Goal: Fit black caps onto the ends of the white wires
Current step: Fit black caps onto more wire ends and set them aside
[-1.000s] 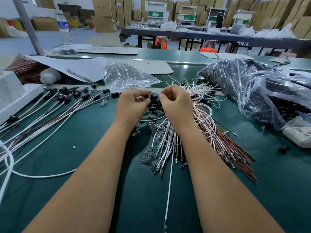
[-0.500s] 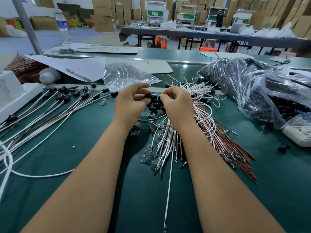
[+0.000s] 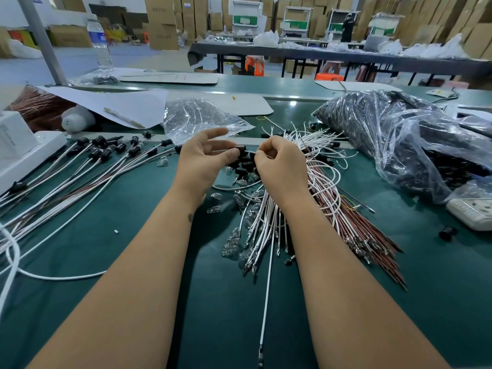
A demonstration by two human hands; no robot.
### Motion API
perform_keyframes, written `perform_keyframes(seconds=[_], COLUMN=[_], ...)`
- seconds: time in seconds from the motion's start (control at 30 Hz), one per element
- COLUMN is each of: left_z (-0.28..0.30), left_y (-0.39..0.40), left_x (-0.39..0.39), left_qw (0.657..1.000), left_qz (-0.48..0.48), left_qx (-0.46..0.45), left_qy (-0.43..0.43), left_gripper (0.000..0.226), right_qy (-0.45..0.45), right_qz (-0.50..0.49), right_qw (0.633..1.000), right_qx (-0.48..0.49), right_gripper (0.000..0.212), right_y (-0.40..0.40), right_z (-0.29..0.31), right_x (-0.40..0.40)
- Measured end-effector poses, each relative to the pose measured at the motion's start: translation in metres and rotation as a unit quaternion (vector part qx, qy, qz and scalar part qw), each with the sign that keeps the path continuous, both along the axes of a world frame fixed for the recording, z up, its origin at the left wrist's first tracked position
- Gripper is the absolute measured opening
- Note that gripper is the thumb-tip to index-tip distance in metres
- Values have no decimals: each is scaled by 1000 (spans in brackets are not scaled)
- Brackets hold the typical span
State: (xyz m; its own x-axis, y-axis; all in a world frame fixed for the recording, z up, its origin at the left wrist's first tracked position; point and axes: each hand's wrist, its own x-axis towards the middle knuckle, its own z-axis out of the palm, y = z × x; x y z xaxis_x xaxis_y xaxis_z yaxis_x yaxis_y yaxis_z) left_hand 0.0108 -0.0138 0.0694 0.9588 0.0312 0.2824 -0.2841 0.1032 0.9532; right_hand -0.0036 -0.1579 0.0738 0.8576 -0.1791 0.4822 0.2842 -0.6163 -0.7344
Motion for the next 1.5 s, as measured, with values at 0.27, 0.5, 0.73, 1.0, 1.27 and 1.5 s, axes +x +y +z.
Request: perform_keyframes(seconds=[0.27,0.5,0.73,1.0,1.27,1.5], left_z=[-1,-3,-2,-4,-3,-6], left_y=[-1,-3,-3,19,14,-10], left_x=[1,1,-2,8,2,2], left_qw=[999,998,999,955,852,855], left_qz=[10,39,-7,252,346,190], left_qx=[-13,38,35,153,384,436], left_qy=[40,32,-3,4,-77,-206], left_gripper=[11,21,5,12,39,21], right_qy=[-5,-22,-1,-35,-49,-41], right_qz=[51,86,88,-120,-108,-71], right_qw=[998,996,991,966,955,949], right_qx=[-32,-26,-96,-228,-274,-306], right_gripper=[12,26,16,20,22,20], right_y=[5,7,7,-3,3,9], right_z=[-3,-2,1,2,1,1], right_x=[0,-3,-3,-2,-3,-4])
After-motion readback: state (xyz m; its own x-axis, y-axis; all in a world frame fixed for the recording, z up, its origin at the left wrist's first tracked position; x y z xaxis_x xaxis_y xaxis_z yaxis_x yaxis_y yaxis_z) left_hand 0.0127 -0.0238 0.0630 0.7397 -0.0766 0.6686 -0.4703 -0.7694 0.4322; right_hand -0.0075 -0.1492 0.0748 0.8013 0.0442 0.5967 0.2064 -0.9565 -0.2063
